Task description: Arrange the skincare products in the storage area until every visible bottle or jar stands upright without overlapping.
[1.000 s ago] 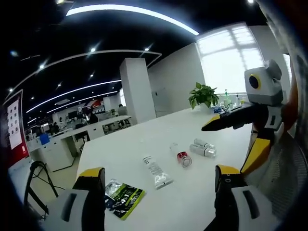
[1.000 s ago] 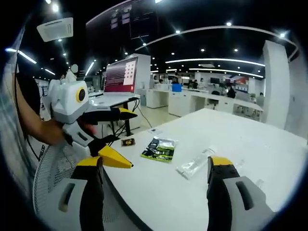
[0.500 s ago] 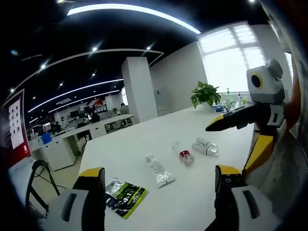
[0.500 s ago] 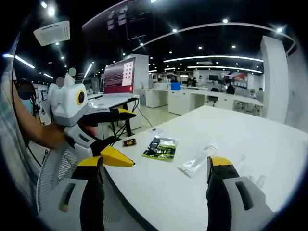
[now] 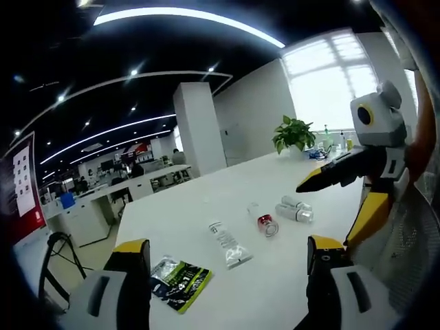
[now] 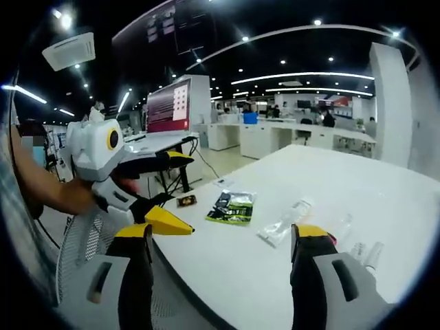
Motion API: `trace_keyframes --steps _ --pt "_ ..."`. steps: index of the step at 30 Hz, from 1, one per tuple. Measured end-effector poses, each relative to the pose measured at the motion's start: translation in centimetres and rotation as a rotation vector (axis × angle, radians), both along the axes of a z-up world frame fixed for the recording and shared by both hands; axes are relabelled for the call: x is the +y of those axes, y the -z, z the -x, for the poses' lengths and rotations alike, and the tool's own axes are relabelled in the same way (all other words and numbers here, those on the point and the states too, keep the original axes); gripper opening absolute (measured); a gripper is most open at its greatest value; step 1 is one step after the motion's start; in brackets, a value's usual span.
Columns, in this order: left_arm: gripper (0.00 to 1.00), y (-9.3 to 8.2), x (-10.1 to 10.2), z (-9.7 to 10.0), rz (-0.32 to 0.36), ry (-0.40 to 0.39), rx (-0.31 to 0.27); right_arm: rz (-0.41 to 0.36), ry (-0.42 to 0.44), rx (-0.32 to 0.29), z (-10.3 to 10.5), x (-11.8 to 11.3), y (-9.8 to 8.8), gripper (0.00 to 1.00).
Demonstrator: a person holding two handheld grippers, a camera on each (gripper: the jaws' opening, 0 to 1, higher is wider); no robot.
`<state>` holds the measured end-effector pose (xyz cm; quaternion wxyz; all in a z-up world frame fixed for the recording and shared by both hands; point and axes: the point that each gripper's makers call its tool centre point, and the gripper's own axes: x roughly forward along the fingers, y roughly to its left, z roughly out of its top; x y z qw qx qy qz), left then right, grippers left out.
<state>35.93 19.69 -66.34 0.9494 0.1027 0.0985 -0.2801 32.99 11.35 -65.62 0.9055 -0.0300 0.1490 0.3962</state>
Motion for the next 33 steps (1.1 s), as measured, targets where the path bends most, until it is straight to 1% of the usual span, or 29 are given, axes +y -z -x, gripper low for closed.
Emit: trace_keyframes --steps 13,21,33 --pt "0.97 0.0 -0.2 -0.1 -0.017 -0.005 -0.003 0.003 0.001 0.022 -0.2 -0.1 0.6 0.8" --pt "0.97 0.6 -0.1 -0.2 -0.044 -0.012 0.018 0.005 -0.002 0.032 -0.2 0.0 0.8 0.79" --pt "0.97 1.5 -0.2 -0.2 -0.066 -0.013 0.052 0.032 -0.009 0.011 -0.1 -0.1 1.0 0.78"
